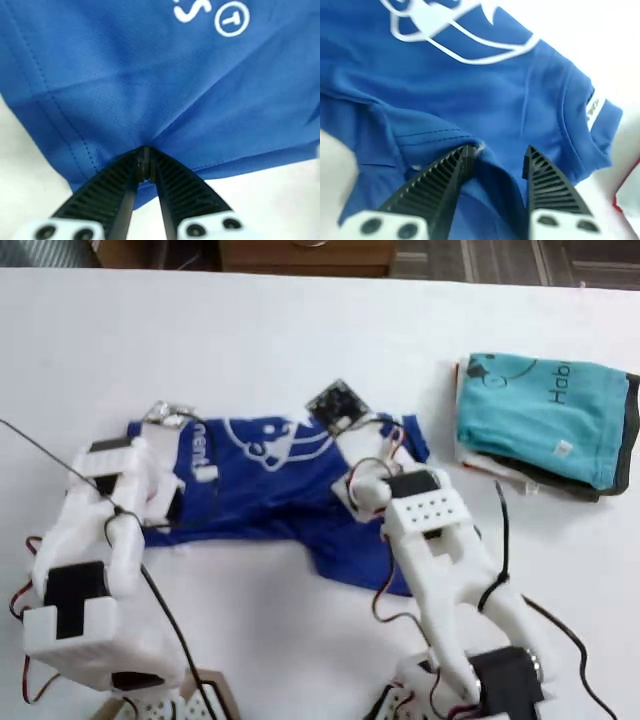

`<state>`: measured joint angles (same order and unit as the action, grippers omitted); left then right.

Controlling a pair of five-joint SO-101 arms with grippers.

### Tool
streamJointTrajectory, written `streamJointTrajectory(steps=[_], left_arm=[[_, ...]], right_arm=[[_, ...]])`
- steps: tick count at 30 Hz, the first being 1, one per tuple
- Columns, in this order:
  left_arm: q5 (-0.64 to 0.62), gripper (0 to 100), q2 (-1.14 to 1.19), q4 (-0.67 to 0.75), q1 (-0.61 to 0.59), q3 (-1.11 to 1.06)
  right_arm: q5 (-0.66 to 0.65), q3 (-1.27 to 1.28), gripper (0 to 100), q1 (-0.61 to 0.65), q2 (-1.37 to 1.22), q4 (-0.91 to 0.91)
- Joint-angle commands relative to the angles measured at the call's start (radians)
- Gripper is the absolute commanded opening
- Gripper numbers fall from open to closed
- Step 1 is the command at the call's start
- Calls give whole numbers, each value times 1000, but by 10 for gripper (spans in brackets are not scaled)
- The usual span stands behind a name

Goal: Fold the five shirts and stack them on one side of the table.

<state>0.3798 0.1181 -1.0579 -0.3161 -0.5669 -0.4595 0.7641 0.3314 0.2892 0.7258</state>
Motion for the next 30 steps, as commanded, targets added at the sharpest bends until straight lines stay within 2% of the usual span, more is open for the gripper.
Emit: streamJointTrajectory(steps=[1, 10, 14, 16, 18, 21, 26, 30], left_arm=[[2, 27, 2, 38, -26, -2], [2, 27, 2, 38, -26, -2], [2, 27, 2, 38, -26, -4], [2, 27, 2, 38, -26, -4], [2, 27, 2, 38, -26, -4], [2, 27, 2, 38, -26, -2], [2, 27, 2, 38, -26, -2], [2, 27, 2, 38, -26, -2]], right_arm=[[8, -71, 170, -8, -18, 4], [49, -321, 172, -21, -166, 30], [58, -463, 158, -27, -194, 285], [57, -496, 97, -22, -182, 421], [57, -494, 12, -22, -165, 496], [55, -466, 21, -21, -153, 567], [11, -365, 21, 56, -171, 573], [8, -290, 21, 127, -205, 476]])
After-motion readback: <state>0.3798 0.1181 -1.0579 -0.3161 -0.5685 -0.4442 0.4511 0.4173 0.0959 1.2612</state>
